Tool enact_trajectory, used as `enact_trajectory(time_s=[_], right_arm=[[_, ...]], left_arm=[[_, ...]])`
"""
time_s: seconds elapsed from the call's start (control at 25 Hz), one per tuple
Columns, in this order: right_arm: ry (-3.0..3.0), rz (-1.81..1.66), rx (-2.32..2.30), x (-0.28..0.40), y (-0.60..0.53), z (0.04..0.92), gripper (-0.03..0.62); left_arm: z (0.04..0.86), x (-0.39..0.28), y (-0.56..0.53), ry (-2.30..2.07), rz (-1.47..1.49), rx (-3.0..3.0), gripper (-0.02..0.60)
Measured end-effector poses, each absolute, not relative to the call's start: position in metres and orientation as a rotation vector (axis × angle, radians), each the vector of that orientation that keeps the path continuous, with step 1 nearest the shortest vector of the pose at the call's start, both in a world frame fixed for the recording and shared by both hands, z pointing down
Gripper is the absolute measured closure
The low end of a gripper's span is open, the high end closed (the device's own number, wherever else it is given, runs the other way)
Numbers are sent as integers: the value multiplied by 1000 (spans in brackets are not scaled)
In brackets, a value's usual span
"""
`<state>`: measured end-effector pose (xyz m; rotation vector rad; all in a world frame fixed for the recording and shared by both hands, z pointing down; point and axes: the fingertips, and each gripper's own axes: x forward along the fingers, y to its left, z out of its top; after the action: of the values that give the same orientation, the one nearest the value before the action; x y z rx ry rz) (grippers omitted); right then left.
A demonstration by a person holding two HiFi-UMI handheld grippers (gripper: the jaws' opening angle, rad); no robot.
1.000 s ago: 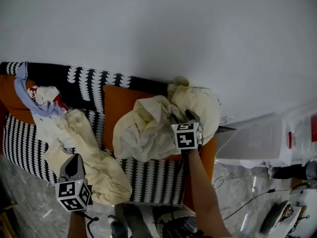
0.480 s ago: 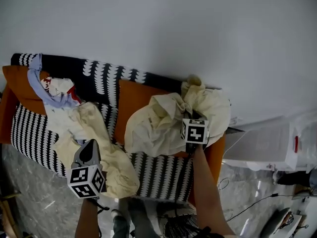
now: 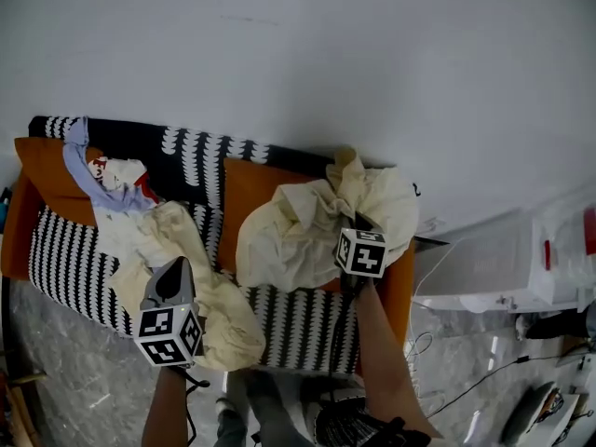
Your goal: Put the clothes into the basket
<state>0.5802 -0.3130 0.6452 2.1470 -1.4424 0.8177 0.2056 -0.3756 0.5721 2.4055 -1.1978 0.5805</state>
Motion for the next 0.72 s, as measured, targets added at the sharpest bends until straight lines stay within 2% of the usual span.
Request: enact_trajectory(time_s=[0.72], right_arm=[[-1547, 674, 2369, 524, -228, 492, 533]], left_arm=[[475, 192, -314, -1148, 442, 2518, 575]])
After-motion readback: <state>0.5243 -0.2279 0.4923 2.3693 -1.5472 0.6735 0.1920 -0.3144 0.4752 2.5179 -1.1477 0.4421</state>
